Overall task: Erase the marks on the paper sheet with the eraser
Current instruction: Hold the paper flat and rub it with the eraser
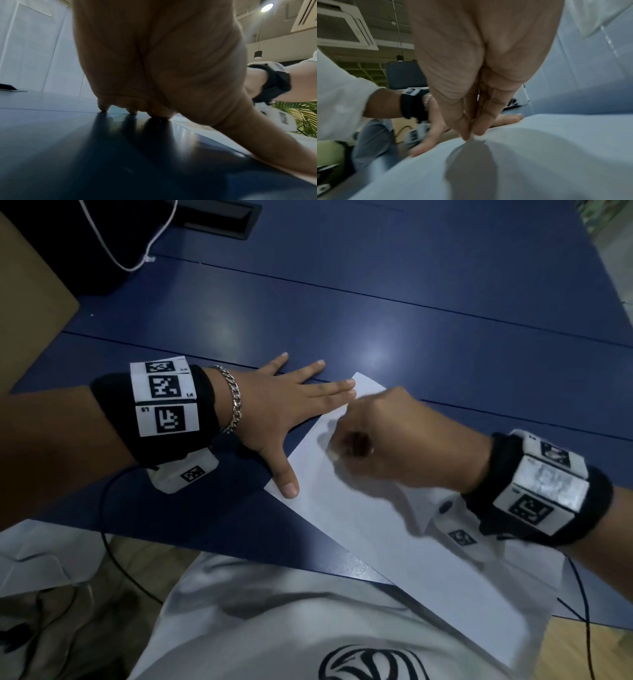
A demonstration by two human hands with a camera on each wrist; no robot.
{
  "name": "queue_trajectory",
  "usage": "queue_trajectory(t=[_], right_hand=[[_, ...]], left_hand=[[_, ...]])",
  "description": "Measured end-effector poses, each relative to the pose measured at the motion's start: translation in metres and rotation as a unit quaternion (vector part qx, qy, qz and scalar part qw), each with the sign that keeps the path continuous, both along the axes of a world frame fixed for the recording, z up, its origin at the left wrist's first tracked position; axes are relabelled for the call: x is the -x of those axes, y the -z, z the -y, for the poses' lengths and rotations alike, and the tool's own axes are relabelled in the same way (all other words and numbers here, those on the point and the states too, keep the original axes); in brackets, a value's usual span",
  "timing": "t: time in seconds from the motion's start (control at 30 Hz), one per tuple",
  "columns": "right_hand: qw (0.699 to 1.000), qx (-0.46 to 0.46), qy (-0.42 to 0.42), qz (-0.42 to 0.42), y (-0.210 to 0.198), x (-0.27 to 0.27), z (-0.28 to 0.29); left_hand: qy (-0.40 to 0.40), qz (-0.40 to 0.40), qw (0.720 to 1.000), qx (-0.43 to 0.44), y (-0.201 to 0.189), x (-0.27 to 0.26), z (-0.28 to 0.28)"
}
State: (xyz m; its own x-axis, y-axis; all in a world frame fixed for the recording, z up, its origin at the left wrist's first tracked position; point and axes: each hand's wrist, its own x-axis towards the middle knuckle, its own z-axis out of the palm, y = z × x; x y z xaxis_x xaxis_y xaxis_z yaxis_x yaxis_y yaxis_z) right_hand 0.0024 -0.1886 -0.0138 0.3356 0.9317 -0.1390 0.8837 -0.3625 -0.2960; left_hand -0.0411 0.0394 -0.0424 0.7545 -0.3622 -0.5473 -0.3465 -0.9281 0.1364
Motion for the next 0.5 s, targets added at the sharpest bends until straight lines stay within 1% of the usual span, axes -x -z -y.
queue_trajectory(t=[0.07, 0.1, 0.17, 0.23, 0.3, 0.37, 0.4, 0.43, 0.5], right_hand=[[0.998, 0.042, -0.033, -0.029, -0.002, 0.009, -0.001], [0.998, 0.044, -0.027, -0.023, -0.004, 0.002, -0.003], [1.000, 0.013, 0.014, 0.008, -0.004, -0.017, -0.006], [0.999, -0.012, 0.042, 0.029, -0.005, -0.025, -0.006], [1.000, 0.001, 0.016, 0.025, -0.004, -0.012, -0.003], [0.998, 0.043, -0.041, -0.006, -0.004, 0.010, 0.001], [0.996, 0.063, -0.052, -0.022, -0.005, 0.013, 0.002], [0.996, 0.068, -0.044, -0.024, -0.006, 0.009, 0.003], [0.999, 0.040, 0.005, 0.003, -0.007, -0.010, 0.003]], left_hand=[[0.003, 0.002, 1.000, -0.004, 0.000, 0.000, 0.000], [0.002, 0.002, 1.000, -0.004, 0.000, 0.000, 0.000], [0.001, 0.001, 1.000, -0.001, -0.001, 0.000, 0.001], [0.007, 0.003, 1.000, -0.005, -0.001, -0.001, 0.002], [0.006, 0.003, 1.000, -0.003, 0.000, 0.000, 0.001], [0.003, -0.001, 1.000, -0.008, 0.000, 0.000, 0.000], [0.002, -0.002, 1.000, -0.010, 0.000, 0.001, 0.000], [0.003, -0.002, 1.000, -0.011, 0.000, 0.001, 0.000], [0.005, -0.001, 1.000, -0.013, 0.000, 0.000, 0.001]])
